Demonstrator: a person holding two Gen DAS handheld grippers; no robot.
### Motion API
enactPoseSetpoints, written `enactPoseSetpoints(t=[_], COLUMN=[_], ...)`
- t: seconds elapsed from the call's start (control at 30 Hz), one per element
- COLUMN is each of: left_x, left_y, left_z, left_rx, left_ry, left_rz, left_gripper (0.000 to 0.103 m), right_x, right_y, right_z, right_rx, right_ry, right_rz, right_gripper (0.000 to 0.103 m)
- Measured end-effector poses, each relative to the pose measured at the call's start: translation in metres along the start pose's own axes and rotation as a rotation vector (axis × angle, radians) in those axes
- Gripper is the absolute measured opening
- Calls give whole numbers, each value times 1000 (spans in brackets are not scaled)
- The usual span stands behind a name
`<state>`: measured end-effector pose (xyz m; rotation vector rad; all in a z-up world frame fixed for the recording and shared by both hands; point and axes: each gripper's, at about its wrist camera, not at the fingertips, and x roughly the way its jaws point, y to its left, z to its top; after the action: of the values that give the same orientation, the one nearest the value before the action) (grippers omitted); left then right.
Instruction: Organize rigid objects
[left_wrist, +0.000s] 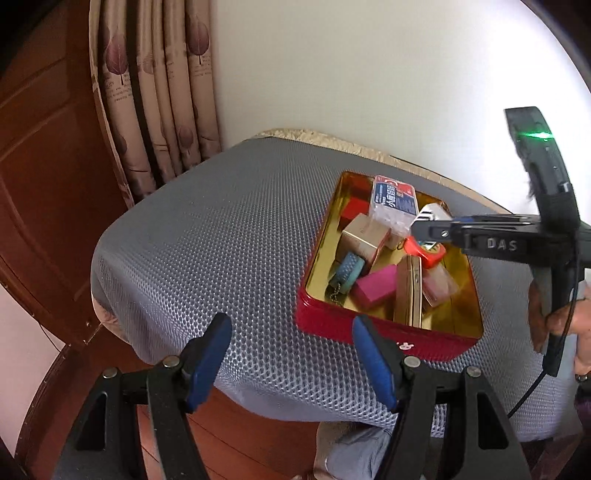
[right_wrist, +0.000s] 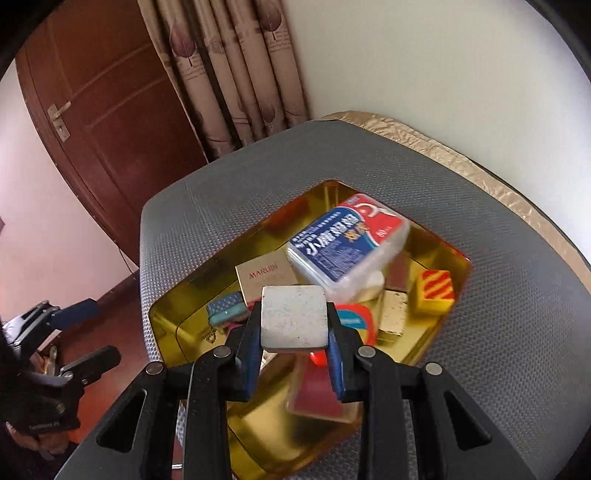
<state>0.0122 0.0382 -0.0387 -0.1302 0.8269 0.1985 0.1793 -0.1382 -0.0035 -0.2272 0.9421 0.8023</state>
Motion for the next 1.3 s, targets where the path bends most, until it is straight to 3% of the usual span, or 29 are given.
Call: enactPoseSetpoints(t=[0.33,0.63,0.8,0.93,1.07,1.2,1.3], left_x=[12,9,4,-5,-14,-25,-41], left_y=[6,2,-3,-7,-10,-9,-10], left_z=[-1,-2,-4,-3,-1,6,12], left_rx=[-16,3,25,48,54,47,69], left_ry=[56,44,30,-12,-51,-98,-188], left_rz=[16,26,32,39,13,-42,-70], left_gripper=[70,70,70,70,70,70,70], right_x=[22,24,-22,-64,-93,-117,-130], right_y=[11,12,12,26,50,69,83], right_z=[5,4,0,-25,-58,-85,-100], right_rx=[-5,-2,37,67,80,126,135], right_ry=[30,4,-144,-255,-335,-421,-486], right_rz=[-40,-87,-114,-246,-390,-474,-552], right_gripper=[28,31,44,72,92,99,102])
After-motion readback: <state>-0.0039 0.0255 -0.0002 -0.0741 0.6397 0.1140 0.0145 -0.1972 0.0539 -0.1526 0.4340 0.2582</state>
